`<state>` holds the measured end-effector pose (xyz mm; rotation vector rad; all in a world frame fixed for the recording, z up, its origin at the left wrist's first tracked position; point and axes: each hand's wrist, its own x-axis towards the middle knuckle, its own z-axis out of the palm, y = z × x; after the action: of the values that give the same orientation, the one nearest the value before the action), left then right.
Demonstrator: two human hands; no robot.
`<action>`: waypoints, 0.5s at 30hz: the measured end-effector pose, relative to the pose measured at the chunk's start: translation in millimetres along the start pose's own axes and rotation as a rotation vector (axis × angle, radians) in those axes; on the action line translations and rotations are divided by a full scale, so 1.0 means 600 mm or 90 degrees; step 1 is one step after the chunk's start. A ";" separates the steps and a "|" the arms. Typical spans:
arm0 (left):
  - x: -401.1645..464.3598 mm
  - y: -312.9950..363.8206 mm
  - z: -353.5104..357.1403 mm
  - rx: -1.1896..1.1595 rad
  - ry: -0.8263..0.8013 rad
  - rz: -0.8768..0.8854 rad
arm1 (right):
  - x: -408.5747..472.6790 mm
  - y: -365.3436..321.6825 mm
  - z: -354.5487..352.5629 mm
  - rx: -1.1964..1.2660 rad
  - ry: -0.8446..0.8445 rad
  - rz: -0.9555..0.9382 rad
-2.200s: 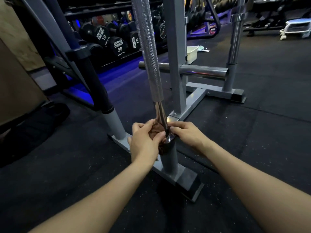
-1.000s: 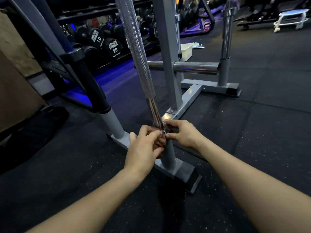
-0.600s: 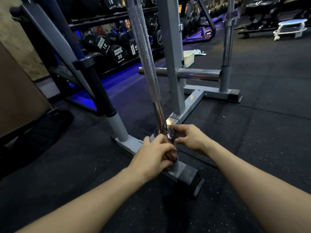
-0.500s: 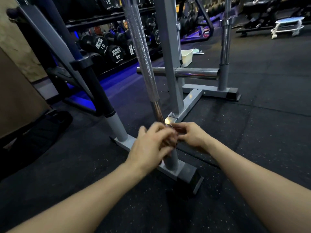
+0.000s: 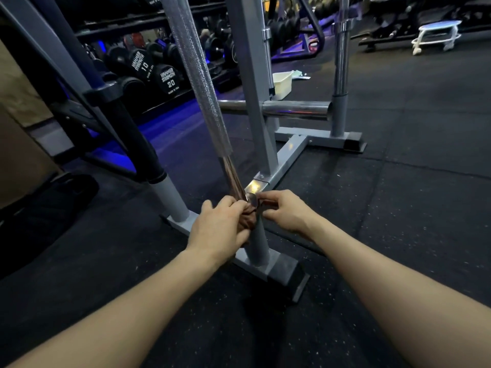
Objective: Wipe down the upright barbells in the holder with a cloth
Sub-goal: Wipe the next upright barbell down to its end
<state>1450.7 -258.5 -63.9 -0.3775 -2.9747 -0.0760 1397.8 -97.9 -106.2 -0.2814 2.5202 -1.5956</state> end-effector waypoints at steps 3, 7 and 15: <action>-0.009 -0.043 -0.006 -0.037 -0.015 -0.067 | 0.004 -0.001 0.003 -0.022 -0.011 0.003; -0.005 -0.043 -0.013 -0.072 0.050 -0.034 | 0.009 -0.003 0.008 -0.037 0.002 0.013; 0.004 0.010 0.010 -0.052 0.018 0.000 | 0.002 -0.003 0.007 0.035 -0.008 0.006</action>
<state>1449.0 -251.5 -69.0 -0.3816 -2.9497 -0.2024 1397.9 -102.6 -106.6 -0.2708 2.4603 -1.6510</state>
